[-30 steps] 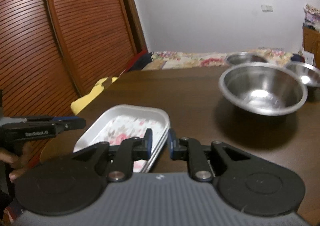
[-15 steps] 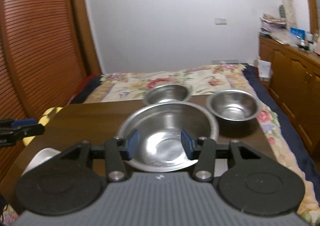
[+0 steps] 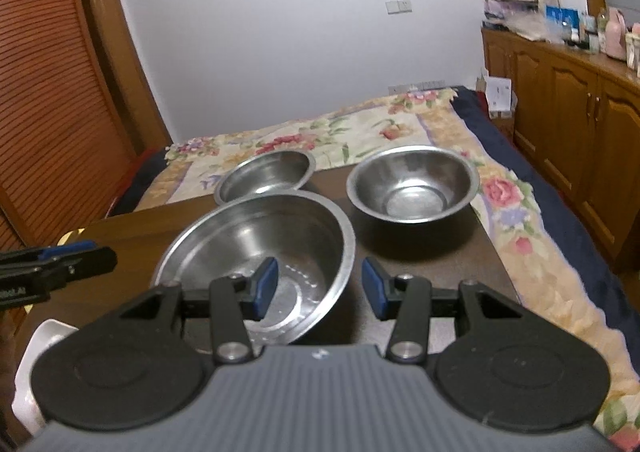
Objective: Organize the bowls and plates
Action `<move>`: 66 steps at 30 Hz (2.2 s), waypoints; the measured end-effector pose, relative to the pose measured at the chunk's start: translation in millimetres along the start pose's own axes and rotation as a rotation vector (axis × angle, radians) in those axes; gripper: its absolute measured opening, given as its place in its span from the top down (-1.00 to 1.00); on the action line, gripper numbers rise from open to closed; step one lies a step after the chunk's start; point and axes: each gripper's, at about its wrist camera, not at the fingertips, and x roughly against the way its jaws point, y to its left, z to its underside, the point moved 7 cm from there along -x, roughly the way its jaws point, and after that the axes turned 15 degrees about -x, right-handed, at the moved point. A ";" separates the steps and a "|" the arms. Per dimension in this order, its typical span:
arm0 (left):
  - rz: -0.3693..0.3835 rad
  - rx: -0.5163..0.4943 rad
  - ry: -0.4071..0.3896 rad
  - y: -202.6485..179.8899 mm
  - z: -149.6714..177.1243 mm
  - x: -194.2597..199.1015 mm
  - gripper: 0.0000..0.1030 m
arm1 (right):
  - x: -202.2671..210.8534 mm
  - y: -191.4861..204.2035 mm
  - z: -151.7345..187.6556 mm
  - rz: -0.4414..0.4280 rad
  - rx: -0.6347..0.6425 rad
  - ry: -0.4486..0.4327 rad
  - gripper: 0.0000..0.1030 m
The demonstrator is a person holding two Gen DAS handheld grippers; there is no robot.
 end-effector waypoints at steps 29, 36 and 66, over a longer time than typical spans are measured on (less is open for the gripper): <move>0.032 0.043 0.110 -6.0 18.4 -42.0 0.56 | -16.4 -10.3 11.0 -0.033 -0.079 0.071 0.59; 0.056 0.057 0.119 -3.7 20.2 -38.2 0.56 | -12.2 -10.8 13.4 -0.051 -0.090 0.077 0.60; 0.101 -0.022 0.079 -23.9 40.3 25.4 0.57 | 43.7 -8.7 42.5 -0.182 -0.044 0.092 0.59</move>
